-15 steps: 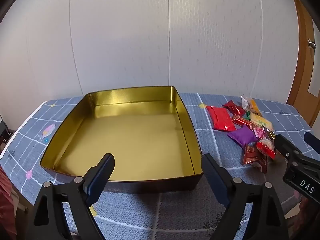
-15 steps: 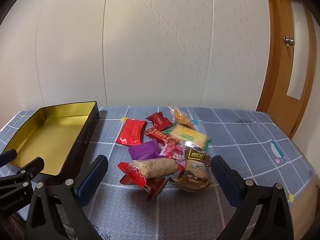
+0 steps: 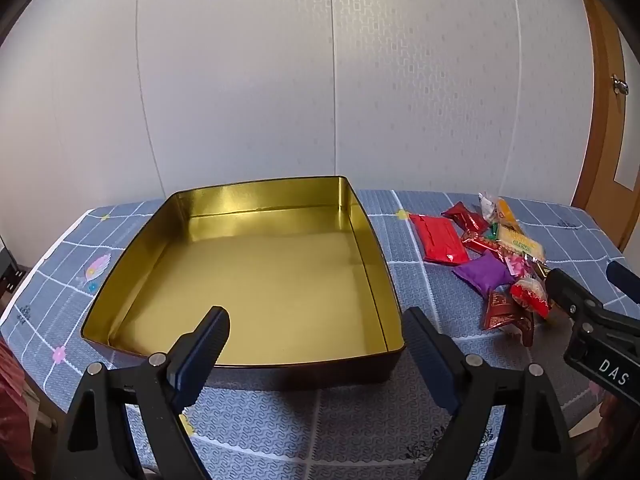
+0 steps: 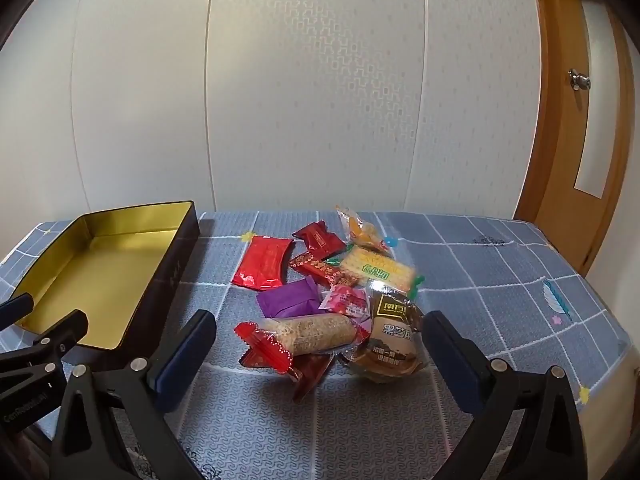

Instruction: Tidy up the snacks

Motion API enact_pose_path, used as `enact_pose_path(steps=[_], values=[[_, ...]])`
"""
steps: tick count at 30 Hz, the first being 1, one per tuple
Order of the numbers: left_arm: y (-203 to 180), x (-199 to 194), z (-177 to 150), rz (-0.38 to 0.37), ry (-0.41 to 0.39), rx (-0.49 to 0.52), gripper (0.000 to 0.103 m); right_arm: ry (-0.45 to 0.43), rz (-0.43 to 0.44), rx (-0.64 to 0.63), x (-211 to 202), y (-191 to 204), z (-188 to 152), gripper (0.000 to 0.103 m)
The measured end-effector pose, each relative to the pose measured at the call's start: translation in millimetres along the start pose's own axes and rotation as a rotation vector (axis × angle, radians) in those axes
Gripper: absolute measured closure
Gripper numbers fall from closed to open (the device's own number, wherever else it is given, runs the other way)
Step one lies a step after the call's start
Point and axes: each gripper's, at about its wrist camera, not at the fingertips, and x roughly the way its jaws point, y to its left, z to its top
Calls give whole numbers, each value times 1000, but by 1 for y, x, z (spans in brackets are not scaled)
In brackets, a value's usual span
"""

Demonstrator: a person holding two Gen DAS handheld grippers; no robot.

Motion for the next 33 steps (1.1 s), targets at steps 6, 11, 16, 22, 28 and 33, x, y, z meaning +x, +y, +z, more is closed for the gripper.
enact_pose_path(steps=[6,11,16,22,28,33], values=[[-1,1,2,-3,10,10,14,-5,3,3,-5,0,-7,0],[1,2,3,-5,14,7,14,1,5,4,-5,1,-5,0],[0,3,3,-7,16,12,14,7,5,1,-3,1,-5,0],[-1,4,2,-6,17,19,14,9,8,-3,-3,3,-5,0],[-1,4,2,-5,20,24,14,11,10,-4,-3,4,-5,0],[0,5,3,-5,20,24,14,9,8,-4,-3,4,-4,0]])
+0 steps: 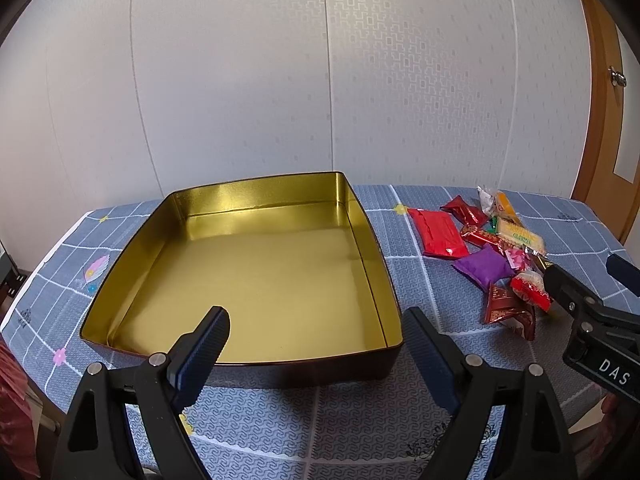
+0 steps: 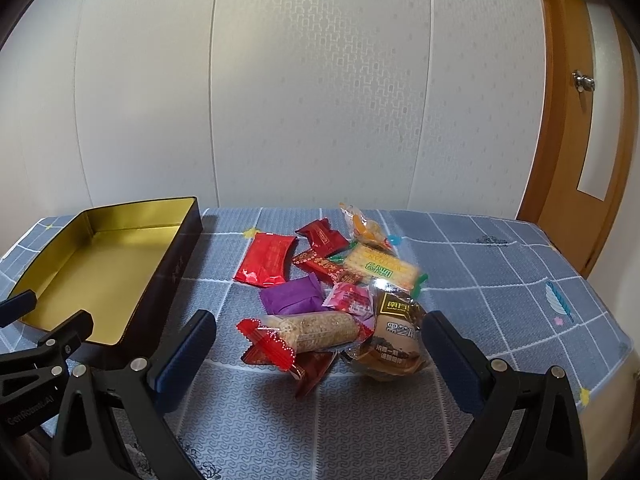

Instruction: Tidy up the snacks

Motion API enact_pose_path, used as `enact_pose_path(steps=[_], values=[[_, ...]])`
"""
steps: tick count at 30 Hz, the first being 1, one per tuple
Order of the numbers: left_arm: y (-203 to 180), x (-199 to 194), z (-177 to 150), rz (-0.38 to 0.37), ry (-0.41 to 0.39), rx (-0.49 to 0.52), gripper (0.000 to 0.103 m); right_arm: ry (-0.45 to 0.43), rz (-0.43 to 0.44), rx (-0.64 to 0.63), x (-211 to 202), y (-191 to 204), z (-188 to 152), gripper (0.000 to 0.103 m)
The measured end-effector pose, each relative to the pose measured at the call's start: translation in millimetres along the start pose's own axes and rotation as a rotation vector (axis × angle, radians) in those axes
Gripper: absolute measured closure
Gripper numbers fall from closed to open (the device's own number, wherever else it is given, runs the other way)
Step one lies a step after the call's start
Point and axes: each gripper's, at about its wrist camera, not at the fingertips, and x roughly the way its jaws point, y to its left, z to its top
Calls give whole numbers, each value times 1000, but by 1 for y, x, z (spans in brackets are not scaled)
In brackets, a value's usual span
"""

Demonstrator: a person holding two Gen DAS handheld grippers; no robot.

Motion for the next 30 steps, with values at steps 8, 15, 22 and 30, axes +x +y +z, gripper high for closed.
enact_pose_path(steps=[8,15,22,30], values=[[-1,0,0,-1,2,6,14,7,3,0,1,1,0,0],[-1,0,0,-1,3,14,14,9,7,-7,1,3,-1,0],[-2,1,0,-2,6,18,14,13,8,-8,2,3,-1,0],[-2,1,0,-3,6,22,14,13,7,-9,2,3,-1,0]])
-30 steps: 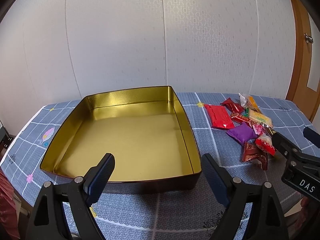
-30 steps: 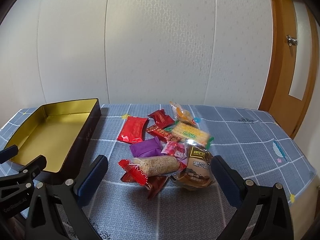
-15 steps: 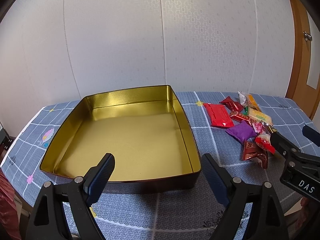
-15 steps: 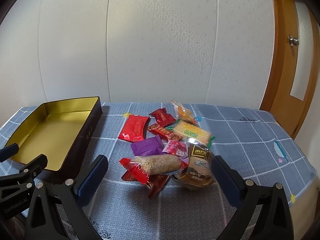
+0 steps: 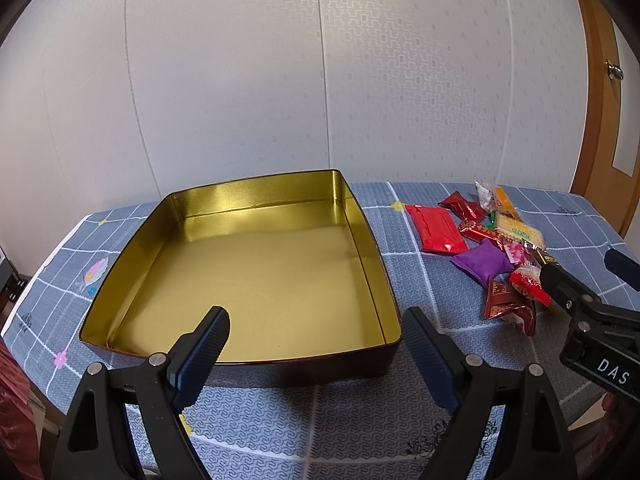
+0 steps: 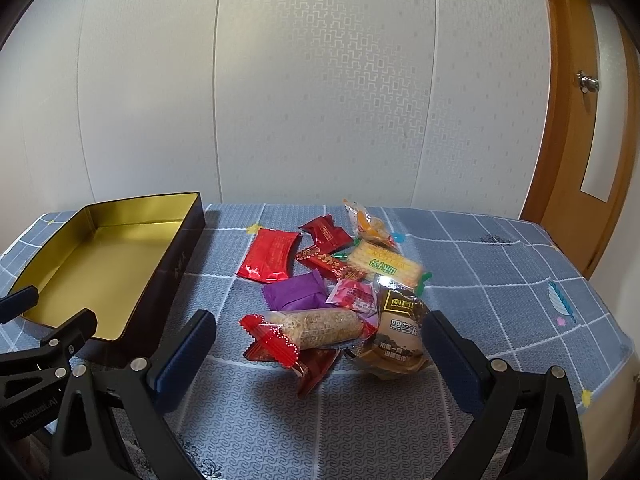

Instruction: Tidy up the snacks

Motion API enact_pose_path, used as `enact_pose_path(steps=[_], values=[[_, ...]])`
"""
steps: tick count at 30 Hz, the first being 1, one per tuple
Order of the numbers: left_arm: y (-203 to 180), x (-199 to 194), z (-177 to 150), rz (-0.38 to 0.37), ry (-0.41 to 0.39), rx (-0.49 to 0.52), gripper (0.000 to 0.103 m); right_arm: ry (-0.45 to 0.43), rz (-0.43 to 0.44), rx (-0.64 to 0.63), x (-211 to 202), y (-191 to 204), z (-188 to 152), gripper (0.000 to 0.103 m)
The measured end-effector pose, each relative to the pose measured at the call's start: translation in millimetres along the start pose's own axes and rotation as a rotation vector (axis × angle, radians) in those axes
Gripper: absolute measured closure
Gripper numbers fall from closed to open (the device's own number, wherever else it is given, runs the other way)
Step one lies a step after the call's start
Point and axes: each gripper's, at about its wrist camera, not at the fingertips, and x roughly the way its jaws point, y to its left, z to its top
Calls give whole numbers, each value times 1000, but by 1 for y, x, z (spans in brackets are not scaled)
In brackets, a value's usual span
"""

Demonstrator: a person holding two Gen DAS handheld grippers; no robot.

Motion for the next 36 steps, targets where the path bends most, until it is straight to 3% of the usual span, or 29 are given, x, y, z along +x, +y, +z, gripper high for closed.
enact_pose_path(steps=[28,36], values=[[-7,3,-2,-22,17,43,14,11,-8,17,3,-7,0,0],[-9,8,-3,-94,75,44,14,29,-15,34,6,-15,1,0]])
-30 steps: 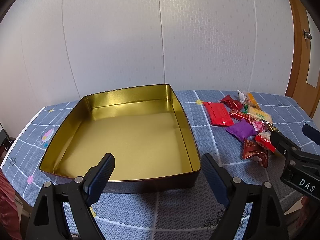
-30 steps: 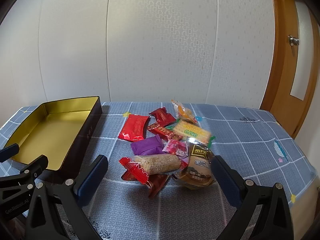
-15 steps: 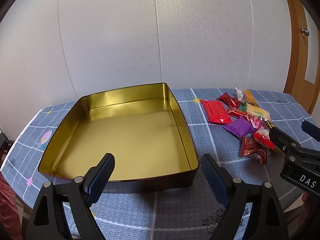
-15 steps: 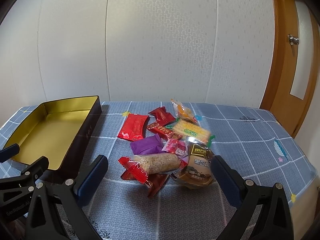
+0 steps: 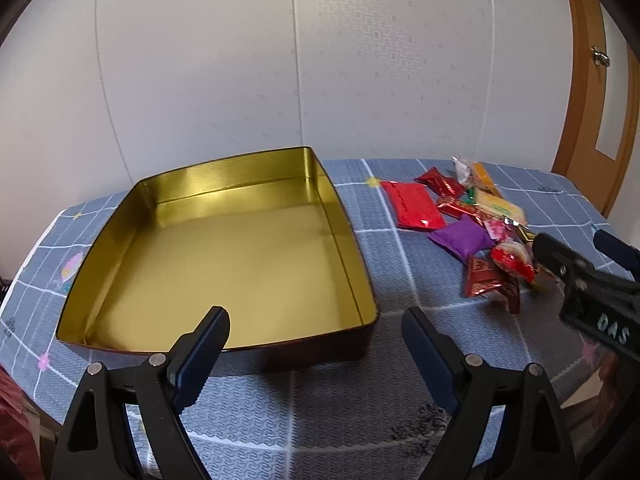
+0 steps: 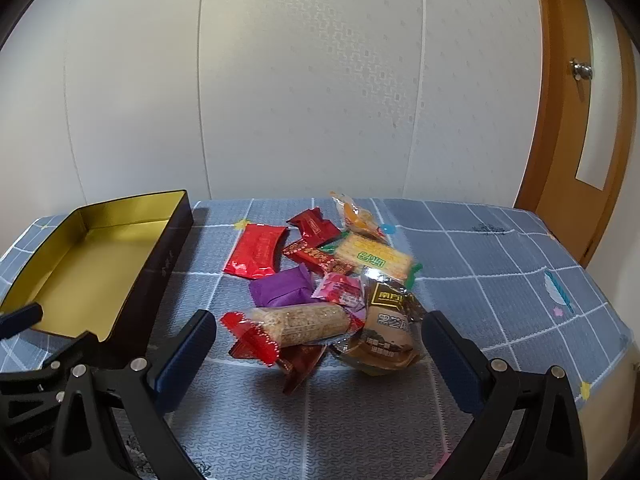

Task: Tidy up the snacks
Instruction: 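Grasp the sesame bar with the left tool while the right tool grasps the black-sesame roll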

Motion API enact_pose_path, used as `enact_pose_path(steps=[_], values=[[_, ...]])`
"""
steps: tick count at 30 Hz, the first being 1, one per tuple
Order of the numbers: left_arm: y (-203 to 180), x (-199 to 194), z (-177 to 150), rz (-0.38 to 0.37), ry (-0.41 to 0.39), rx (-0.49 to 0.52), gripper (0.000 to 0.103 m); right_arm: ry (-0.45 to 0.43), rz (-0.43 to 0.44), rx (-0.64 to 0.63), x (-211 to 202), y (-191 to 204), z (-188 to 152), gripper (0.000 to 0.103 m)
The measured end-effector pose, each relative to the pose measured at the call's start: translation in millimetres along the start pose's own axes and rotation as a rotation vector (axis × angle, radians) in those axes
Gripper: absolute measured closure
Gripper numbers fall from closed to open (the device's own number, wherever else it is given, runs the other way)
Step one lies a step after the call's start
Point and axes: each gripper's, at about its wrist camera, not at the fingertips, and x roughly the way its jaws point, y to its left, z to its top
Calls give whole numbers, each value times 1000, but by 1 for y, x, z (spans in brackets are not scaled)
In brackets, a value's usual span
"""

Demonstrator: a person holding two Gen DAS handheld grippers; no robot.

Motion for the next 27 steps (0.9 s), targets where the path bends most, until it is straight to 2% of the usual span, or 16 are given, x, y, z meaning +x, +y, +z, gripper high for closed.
enact_pose_path(steps=[5,11,16,19,21,23,27], values=[[-7,-1,-2,-64,-3,40,14,24,-46,46,6,-20,4,0],[-23,5,-7,-149,50,108,14,113,-75,162,21,-62,4,0],[-33,1,-11,-279,62,99,14,202,-106,228,32,-91,-3,0],[-41,7,-9,-338,100,87,14,253,-117,273,40,-105,-9,0],[-47,6,-6,-329,82,97,14,271,-116,304,44,-113,-12,0],[-53,1,-1,-323,31,109,14,270,-90,322,45,-116,-13,0],[-65,1,18,-402,-15,110,14,261,-111,316,46,-117,-13,0]])
